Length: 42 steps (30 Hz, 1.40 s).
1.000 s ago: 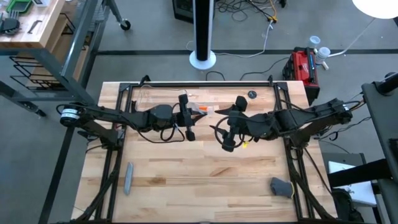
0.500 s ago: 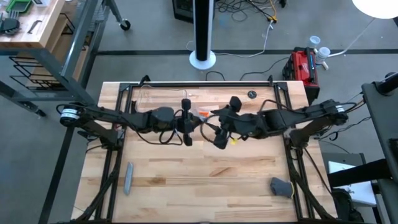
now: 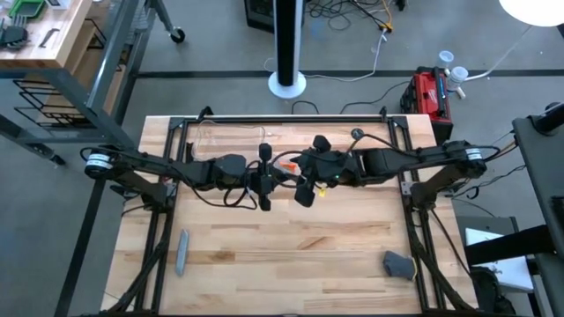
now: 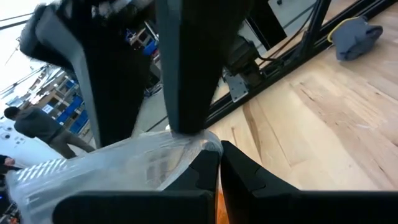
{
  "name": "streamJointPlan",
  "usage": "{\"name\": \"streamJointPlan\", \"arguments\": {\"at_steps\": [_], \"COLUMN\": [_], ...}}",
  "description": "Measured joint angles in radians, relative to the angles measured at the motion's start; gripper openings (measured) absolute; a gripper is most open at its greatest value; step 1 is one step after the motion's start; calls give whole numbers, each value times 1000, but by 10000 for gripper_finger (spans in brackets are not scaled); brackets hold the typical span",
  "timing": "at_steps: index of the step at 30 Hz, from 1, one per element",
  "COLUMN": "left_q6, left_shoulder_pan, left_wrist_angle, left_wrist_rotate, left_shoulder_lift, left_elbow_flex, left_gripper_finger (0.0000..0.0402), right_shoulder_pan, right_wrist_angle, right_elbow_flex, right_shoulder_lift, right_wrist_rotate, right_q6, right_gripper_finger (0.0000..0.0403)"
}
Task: Roll bandage
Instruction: Close the transparent zip bag
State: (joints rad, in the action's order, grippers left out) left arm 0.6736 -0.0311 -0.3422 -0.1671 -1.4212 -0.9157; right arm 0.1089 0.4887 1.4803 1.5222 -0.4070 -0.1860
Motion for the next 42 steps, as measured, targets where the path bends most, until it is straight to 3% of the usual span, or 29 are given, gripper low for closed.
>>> {"name": "streamJointPlan", "arguments": {"at_steps": [6, 15, 18, 22, 24, 26, 31, 37, 42], "left_q6": [-2, -1, 3, -49, -142, -209, -321, -313, -316], "left_shoulder_pan": [0, -3, -4, -6, -7, -6, -3, -1, -2], "left_wrist_angle": [2, 20, 22, 22, 20, 34, 66, 116, 131], "left_wrist_rotate": [0, 9, 21, 27, 27, 50, 234, 259, 260], "left_shoulder_lift": [0, 0, 0, 0, 0, 0, 19, 51, 93], "left_elbow_flex": [0, 0, 0, 0, 0, 0, 0, 0, 0], "left_gripper_finger": [0, 0, 0, 1, 6, 19, 83, 159, 172], "right_shoulder_pan": [-17, -39, -43, -45, -47, -46, -47, -42, -21], "right_wrist_angle": [-22, -46, -45, -45, -42, -40, -23, -7, 66], "right_elbow_flex": [0, 0, 0, 0, 0, 0, -1, -3, -11], "right_shoulder_lift": [27, 36, 36, 36, 36, 30, 4, -3, -10], "right_wrist_rotate": [34, 41, 57, 50, 44, 40, 35, 44, 38], "right_q6": [4, 44, 53, 68, 78, 74, 76, 97, 103], "right_gripper_finger": [216, 184, 148, 42, 13, 8, 2, 1, 1]}}
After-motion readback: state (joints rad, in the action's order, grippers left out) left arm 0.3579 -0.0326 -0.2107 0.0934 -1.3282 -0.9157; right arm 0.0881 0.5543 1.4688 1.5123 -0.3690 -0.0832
